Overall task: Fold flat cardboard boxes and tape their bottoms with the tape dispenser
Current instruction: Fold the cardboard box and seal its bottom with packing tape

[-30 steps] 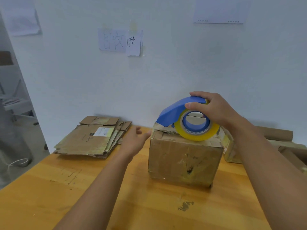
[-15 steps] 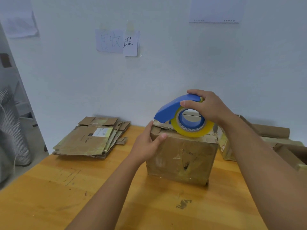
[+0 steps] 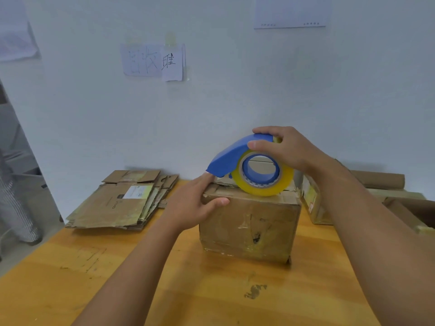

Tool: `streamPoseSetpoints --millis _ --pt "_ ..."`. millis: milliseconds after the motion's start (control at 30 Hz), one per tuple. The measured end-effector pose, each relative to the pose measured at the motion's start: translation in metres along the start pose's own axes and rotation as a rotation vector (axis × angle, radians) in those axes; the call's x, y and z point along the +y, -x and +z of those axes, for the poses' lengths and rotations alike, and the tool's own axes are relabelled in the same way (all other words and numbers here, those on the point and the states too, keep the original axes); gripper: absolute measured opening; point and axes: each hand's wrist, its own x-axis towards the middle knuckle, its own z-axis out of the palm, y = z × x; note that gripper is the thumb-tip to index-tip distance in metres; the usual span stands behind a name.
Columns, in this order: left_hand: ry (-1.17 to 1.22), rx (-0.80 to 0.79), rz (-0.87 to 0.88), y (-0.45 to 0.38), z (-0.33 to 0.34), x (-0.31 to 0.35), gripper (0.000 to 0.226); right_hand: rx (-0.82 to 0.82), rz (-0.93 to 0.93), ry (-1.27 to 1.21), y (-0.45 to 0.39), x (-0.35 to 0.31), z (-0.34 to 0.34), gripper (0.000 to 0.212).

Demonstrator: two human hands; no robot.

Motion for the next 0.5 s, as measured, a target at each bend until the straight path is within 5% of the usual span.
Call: streamPoseSetpoints --millis 267,500 --pt "-0.131 -0.054 -0.09 -0.004 0.001 -0.013 0.088 -0.054 -0.015 0.019 0.0 0.006 -0.03 0.037" --pt "-0.257 -0.129 -0.04 -0.011 0.0 -0.003 0.076 0.025 0.007 -0.009 0.019 0.029 -0.053 0.04"
